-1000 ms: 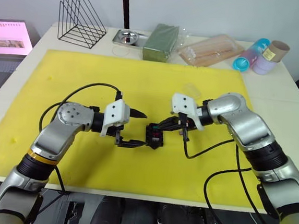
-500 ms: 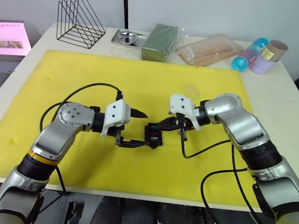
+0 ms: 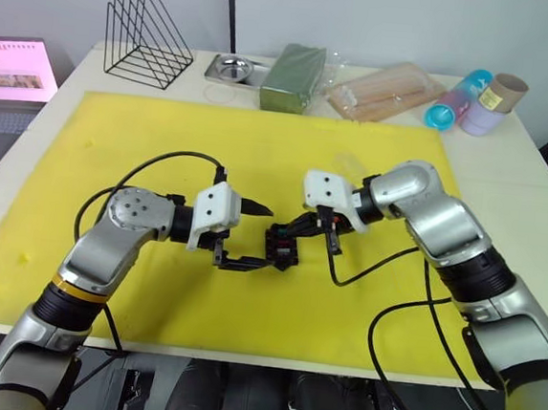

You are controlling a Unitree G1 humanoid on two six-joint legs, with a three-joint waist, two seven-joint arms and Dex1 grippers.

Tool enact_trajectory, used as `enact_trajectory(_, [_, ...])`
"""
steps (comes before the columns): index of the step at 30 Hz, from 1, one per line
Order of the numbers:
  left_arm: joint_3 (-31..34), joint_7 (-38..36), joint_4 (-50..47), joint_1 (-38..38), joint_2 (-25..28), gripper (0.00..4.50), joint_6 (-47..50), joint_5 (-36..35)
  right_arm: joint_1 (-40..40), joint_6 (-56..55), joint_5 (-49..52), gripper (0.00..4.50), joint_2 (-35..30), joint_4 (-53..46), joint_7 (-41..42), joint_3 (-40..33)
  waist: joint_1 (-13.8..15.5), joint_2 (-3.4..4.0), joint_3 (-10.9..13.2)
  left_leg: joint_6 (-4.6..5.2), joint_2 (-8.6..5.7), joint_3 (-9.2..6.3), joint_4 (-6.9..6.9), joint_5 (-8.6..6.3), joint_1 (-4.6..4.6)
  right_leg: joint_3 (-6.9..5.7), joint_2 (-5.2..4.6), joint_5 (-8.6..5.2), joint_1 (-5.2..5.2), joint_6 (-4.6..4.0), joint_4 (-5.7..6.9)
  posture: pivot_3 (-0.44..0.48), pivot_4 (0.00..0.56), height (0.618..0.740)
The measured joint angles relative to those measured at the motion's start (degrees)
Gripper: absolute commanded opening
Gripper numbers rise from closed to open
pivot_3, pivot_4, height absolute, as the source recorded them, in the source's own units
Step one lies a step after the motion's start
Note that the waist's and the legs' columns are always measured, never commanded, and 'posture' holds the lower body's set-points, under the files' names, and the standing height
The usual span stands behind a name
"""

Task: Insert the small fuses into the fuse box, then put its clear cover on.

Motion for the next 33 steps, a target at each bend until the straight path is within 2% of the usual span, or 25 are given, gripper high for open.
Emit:
enact_trajectory(6, [-0.01, 0.10, 0.01, 0.00, -0.55, 4.50, -0.03, 0.02, -3.87, 4.37, -2.46, 0.10, 0.04, -0.57, 1.53, 3.35, 0.00, 0.00, 0.00, 0.00, 0.00, 0.00, 0.00, 0.00, 0.00, 0.00, 0.00, 0.00, 0.00, 0.00, 0.00, 0.000, 0.150, 0.740])
enact_trajectory(17, [-0.01, 0.75, 0.03, 0.00, -0.80, 4.50, -0.06, 0.07, -7.48, 4.71, -6.42, 0.10, 0.24, -0.44, 2.52, 7.47, -0.02, 0.01, -0.01, 0.00, 0.00, -0.01, 0.00, 0.00, 0.05, 0.00, 0.00, 0.00, 0.03, 0.00, 0.03, 0.000, 0.150, 0.740])
enact_trajectory(33, [-0.02, 1.19, 0.03, 0.00, -1.05, 4.50, -0.09, 0.07, -10.59, 11.31, -7.07, 0.10, 1.11, -2.09, 5.84, 9.53, -0.05, 0.01, 0.00, 0.00, 0.00, 0.00, 0.00, 0.00, 0.04, 0.00, -0.01, 0.00, 0.01, -0.01, 0.03, 0.000, 0.150, 0.740])
